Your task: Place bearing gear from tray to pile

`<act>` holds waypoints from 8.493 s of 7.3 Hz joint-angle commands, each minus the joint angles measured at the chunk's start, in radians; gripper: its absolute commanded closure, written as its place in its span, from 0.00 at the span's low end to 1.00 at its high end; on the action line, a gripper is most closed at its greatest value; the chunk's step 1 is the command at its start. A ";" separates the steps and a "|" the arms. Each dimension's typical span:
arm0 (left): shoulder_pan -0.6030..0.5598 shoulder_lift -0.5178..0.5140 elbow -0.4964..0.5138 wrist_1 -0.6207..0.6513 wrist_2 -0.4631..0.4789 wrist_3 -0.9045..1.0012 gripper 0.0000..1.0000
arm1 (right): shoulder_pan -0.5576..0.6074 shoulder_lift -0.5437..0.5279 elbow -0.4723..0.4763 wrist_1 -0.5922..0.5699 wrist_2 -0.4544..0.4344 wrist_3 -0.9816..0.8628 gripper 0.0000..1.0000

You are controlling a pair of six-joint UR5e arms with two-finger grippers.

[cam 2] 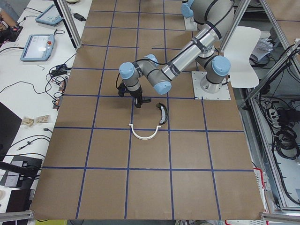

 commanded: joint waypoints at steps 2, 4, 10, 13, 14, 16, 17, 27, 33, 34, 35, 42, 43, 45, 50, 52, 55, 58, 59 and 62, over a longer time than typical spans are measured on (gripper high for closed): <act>0.013 -0.017 -0.028 0.082 0.006 0.010 0.00 | 0.000 -0.005 -0.006 0.012 0.000 0.001 1.00; 0.000 0.012 -0.012 0.073 0.006 0.004 0.00 | 0.009 -0.045 -0.011 0.038 0.004 0.012 1.00; -0.381 0.141 0.280 -0.264 -0.051 -0.414 0.00 | 0.331 -0.179 0.006 0.253 0.193 0.451 1.00; -0.487 0.224 0.421 -0.449 -0.100 -0.604 0.00 | 0.582 -0.261 0.067 0.271 0.300 0.840 1.00; -0.536 0.245 0.426 -0.449 -0.095 -0.626 0.00 | 0.674 -0.286 0.101 0.262 0.345 0.962 1.00; -0.560 0.261 0.396 -0.449 -0.106 -0.637 0.00 | 0.850 -0.297 0.139 0.201 0.429 1.186 1.00; -0.560 0.263 0.393 -0.449 -0.106 -0.642 0.00 | 0.929 -0.286 0.159 0.135 0.458 1.301 1.00; -0.558 0.261 0.391 -0.446 -0.105 -0.640 0.00 | 1.308 -0.143 0.244 -0.253 0.499 1.729 0.63; -0.645 0.208 0.289 -0.387 -0.103 -0.738 0.00 | 1.076 -0.323 0.155 0.008 0.388 1.403 0.00; -0.688 0.186 0.218 -0.272 -0.105 -0.764 0.00 | 0.974 -0.390 0.155 0.103 0.387 1.262 0.00; -0.723 0.151 0.125 -0.108 -0.121 -0.839 0.00 | 0.872 -0.448 0.156 0.198 0.355 1.097 0.00; -0.931 -0.075 -0.003 0.157 -0.161 -1.031 0.00 | 0.649 -0.781 0.155 0.575 0.155 0.708 0.00; -0.955 -0.073 -0.018 0.160 -0.160 -1.028 0.00 | 0.685 -0.768 0.146 0.561 0.197 0.716 0.00; -0.960 -0.040 -0.131 0.306 -0.154 -1.011 0.00 | 0.809 -0.696 0.059 0.541 0.205 0.808 0.00; -0.958 -0.066 -0.112 0.326 -0.119 -1.010 0.45 | 0.900 -0.643 0.014 0.557 0.189 0.905 0.00; -0.958 -0.066 -0.118 0.324 -0.101 -0.978 1.00 | 0.899 -0.665 0.014 0.557 0.190 0.905 0.00; -0.951 -0.035 -0.108 0.279 -0.103 -0.975 1.00 | 0.902 -0.682 0.015 0.558 0.189 0.905 0.00; -0.749 0.022 -0.014 0.109 -0.063 -0.893 1.00 | 0.902 -0.682 0.017 0.557 0.186 0.905 0.00; -0.645 0.040 0.019 0.062 -0.054 -0.757 1.00 | 0.902 -0.682 0.017 0.557 0.189 0.905 0.00; -0.305 0.026 0.017 0.045 -0.032 -0.458 1.00 | 0.902 -0.683 0.017 0.557 0.187 0.905 0.00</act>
